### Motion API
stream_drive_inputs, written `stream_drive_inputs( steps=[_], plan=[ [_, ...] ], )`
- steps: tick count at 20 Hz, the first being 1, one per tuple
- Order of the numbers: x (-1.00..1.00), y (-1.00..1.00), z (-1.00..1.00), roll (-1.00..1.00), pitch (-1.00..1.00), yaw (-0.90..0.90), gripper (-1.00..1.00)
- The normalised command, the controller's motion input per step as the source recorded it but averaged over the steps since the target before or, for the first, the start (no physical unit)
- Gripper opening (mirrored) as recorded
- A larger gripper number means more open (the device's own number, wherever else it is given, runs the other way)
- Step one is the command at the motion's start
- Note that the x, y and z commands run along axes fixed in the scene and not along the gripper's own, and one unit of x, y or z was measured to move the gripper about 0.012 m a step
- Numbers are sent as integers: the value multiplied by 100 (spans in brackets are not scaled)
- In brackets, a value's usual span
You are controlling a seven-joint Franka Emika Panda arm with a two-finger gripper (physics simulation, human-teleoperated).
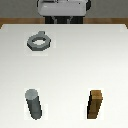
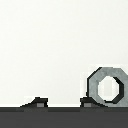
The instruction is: Put the loop with the handle onto the peg.
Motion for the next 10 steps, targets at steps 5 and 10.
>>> stream_drive_inputs(
  steps=[5,10],
  plan=[
    [0,0,0,0,0,0,100],
    [0,-40,0,0,0,0,100]
  ],
)
